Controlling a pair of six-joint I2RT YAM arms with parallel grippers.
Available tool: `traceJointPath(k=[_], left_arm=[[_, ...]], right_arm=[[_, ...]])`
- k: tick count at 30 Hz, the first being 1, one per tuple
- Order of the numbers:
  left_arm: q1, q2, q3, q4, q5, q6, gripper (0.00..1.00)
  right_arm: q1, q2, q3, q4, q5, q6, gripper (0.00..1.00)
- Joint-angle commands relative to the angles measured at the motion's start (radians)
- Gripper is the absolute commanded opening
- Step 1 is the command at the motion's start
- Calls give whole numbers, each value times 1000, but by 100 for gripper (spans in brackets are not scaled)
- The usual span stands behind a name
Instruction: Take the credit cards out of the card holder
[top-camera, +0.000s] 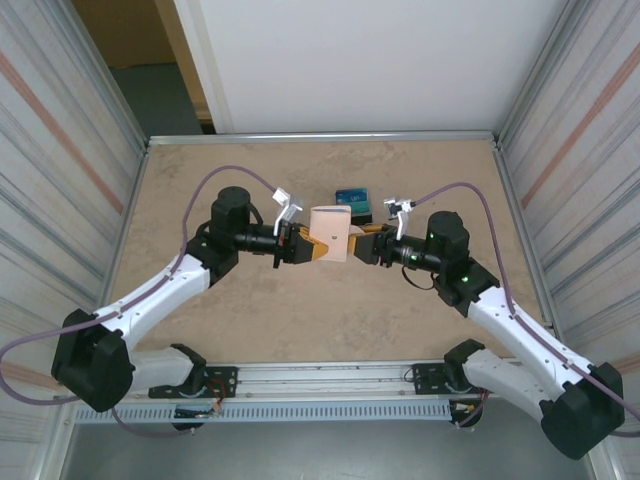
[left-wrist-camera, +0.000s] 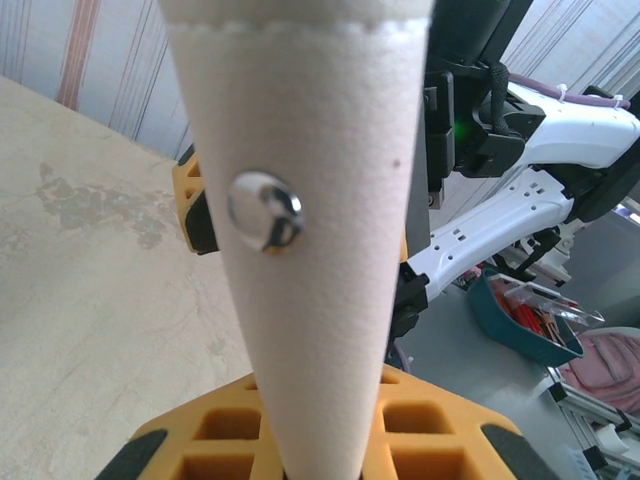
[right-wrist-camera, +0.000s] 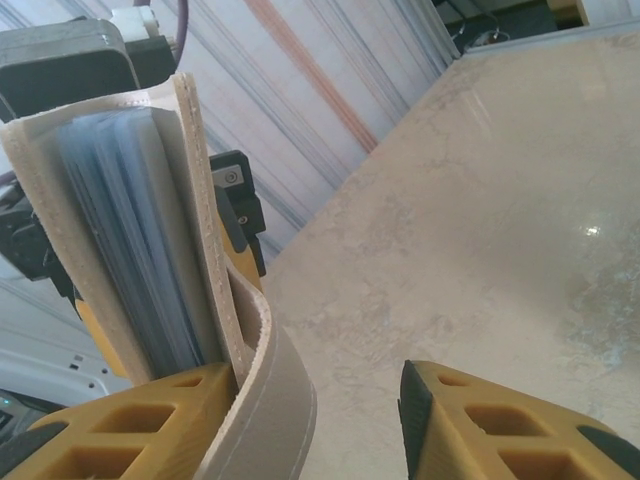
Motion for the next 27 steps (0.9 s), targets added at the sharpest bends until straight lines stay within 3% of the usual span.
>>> traceJointPath(k=[1,5,11,16,18,21,27], left_arm=[[-8,-5,14,48,42,-4,1],[-12,-5,15,42,52,2,2],[-11,11,10,40,20,6,5],[-9,41,17,25,-12,0,11],[-8,44,17,8,-33,4,13],[-1,40,10,-17,-73,10,24],[0,67,13,-85,-161,21,59]], right_arm=[[19,17,10,29,-34,10,45],[31,36,14,54,-44,10,38],[53,52,23,95,-101,4,37],[77,55,48,57,-77,-16,9],[85,49,53,29,-39,-25,4],[87,36,53,-12,29,-24,0],[86,8,70,-132,191,-27,0]])
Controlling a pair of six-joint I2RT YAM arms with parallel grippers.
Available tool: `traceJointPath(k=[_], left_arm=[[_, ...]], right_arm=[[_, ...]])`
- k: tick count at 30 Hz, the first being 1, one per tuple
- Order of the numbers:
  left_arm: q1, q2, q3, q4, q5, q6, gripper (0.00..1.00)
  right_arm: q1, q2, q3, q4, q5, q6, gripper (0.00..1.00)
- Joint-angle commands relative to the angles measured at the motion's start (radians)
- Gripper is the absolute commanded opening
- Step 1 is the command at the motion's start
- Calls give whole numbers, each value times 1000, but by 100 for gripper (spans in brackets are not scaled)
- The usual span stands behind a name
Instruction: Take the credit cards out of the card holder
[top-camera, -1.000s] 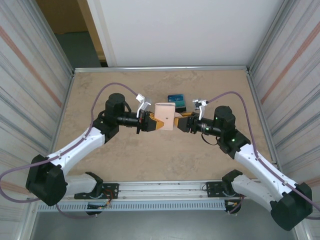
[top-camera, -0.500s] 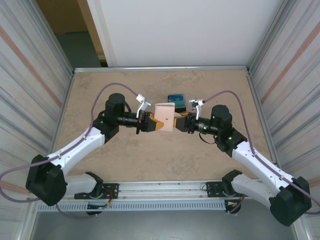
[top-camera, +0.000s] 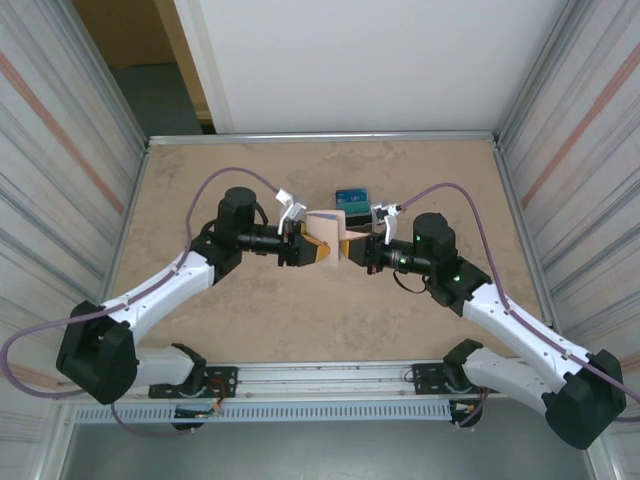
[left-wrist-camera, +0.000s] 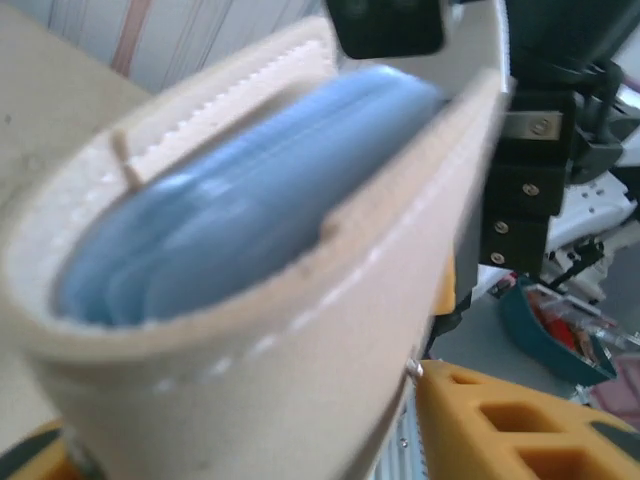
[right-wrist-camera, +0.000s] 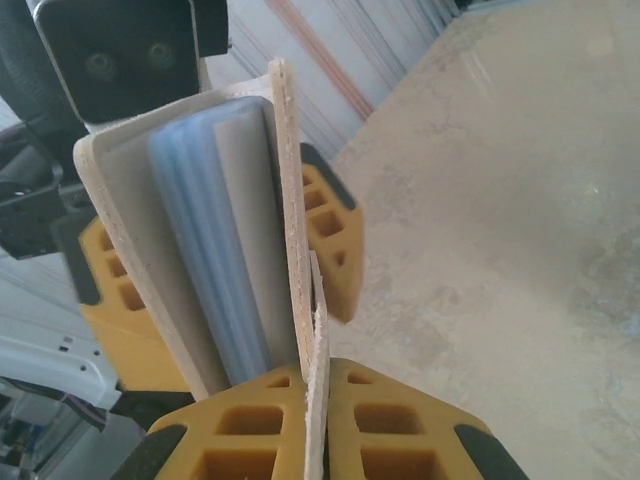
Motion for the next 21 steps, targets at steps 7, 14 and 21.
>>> traceJointPath(k=[7,14,21], left_arm=[[-31,69,8,6,-113,-28,78],[-75,109,37,11,-133,-29,84],[-82,102,49,-41,-207,-23,55]], right_arm=[[13,-9,85,-170,180,-23,0],[35,18,90,-186,234,-14,0],[40,37,97,-188,255,-12,0]])
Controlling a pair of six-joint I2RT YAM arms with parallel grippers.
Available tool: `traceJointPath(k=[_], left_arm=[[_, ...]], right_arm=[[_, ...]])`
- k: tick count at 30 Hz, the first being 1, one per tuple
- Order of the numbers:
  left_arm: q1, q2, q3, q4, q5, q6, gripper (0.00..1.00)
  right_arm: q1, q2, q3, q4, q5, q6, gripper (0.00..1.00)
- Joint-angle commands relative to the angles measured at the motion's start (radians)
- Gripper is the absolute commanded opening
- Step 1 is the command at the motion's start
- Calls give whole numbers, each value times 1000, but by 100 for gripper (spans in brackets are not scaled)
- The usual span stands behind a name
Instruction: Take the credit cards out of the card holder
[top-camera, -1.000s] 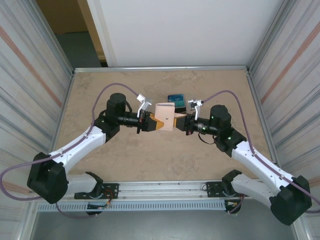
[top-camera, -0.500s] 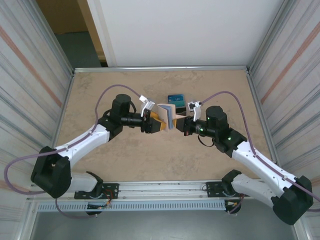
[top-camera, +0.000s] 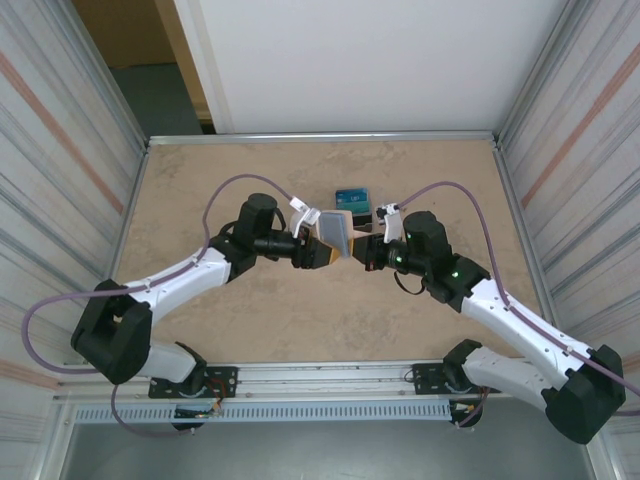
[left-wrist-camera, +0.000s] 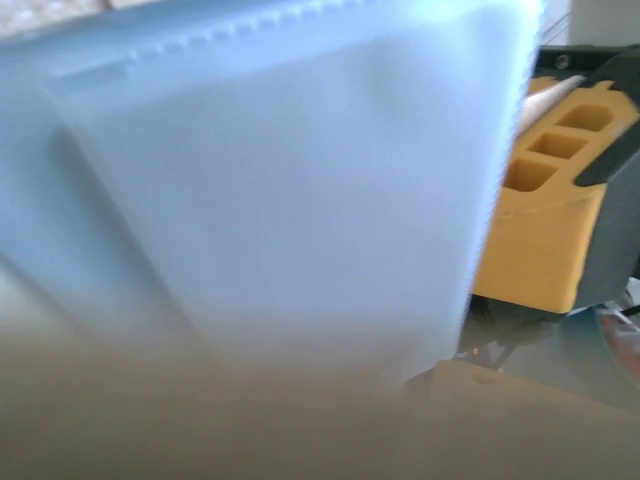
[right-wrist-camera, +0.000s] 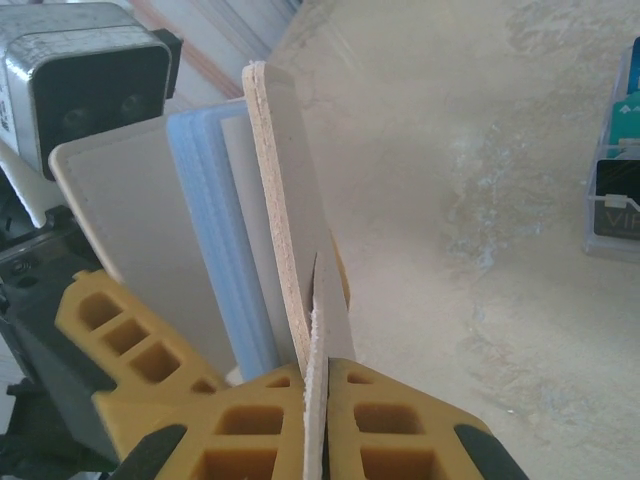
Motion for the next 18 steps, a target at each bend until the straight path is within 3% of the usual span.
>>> traceJointPath(k=[1,6,12,18], left_arm=[[-14,-18,46,-32,-36,20,54],[-14,-41,48,-99,-115,40,43],[-11,-43,53,-128,-133,46,36],[-5,-43,57,-135,-135,43,36]], right_arm=[[8,7,40,14,26,-13,0],[8,0,47,-1,53,-13,0],[7,-12,46,-12,69,-12,0],[5,-24,49,-27,83,-14,0]])
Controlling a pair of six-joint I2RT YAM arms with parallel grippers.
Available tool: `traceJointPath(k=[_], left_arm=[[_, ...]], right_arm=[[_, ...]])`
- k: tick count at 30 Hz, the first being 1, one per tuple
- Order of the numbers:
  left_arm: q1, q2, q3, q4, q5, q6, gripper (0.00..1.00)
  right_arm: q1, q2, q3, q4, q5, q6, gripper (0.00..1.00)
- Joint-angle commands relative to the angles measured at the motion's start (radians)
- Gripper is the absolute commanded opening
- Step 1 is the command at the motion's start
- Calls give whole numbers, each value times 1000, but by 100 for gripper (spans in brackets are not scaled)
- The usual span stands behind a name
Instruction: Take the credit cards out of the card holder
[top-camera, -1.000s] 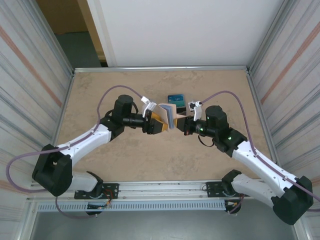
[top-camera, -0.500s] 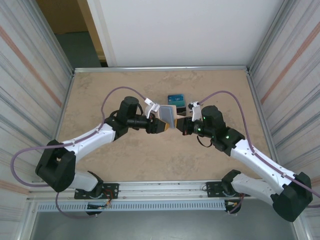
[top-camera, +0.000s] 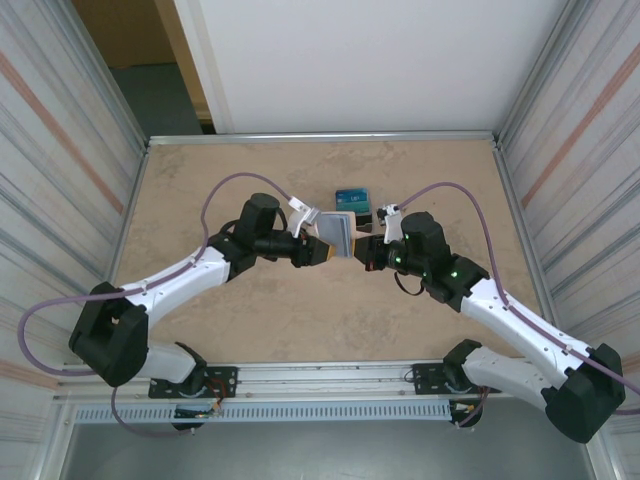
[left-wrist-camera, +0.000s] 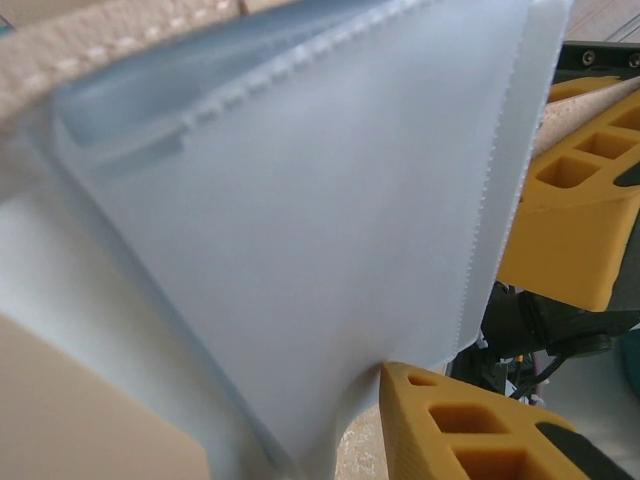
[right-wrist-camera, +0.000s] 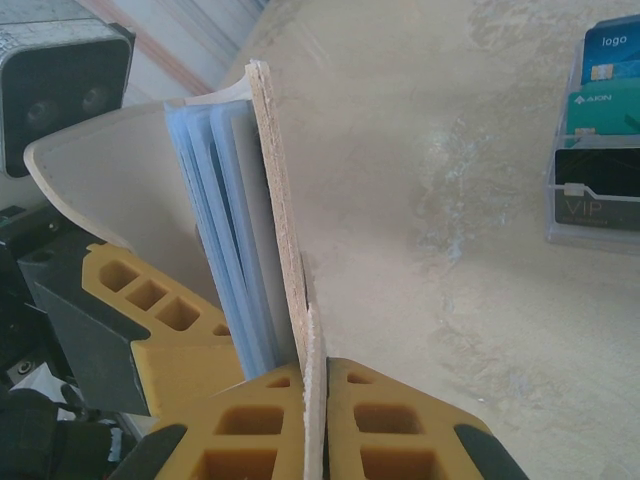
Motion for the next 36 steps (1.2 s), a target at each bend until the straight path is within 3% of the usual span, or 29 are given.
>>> traceJointPath(k=[1,4,8,19,23,25,36], left_arm=[[7,-31,29,-23,-17,12,38],[16,-35,24,2,8,-5,44],[17,-33,25,11,22,-12,43],[18,-21,25,14,31,-19,9],[19,-19,25,40,48,-25,4],[18,-18,27,51,53,-33,2],[19,-23,20,95,93,-54,1]], right_arm=[[4,-32,48,5,30,-14,0],[2,-42,49,5,26,-14,0],[1,-46,49,2,27,-14,0],[-3,-55,43,20,-6,-7,0],[-10,-52,30,57,-73,-6,25],[-14,-51,24,68,-86,-5,32],[-25,-36,10,76,-92,0,41]])
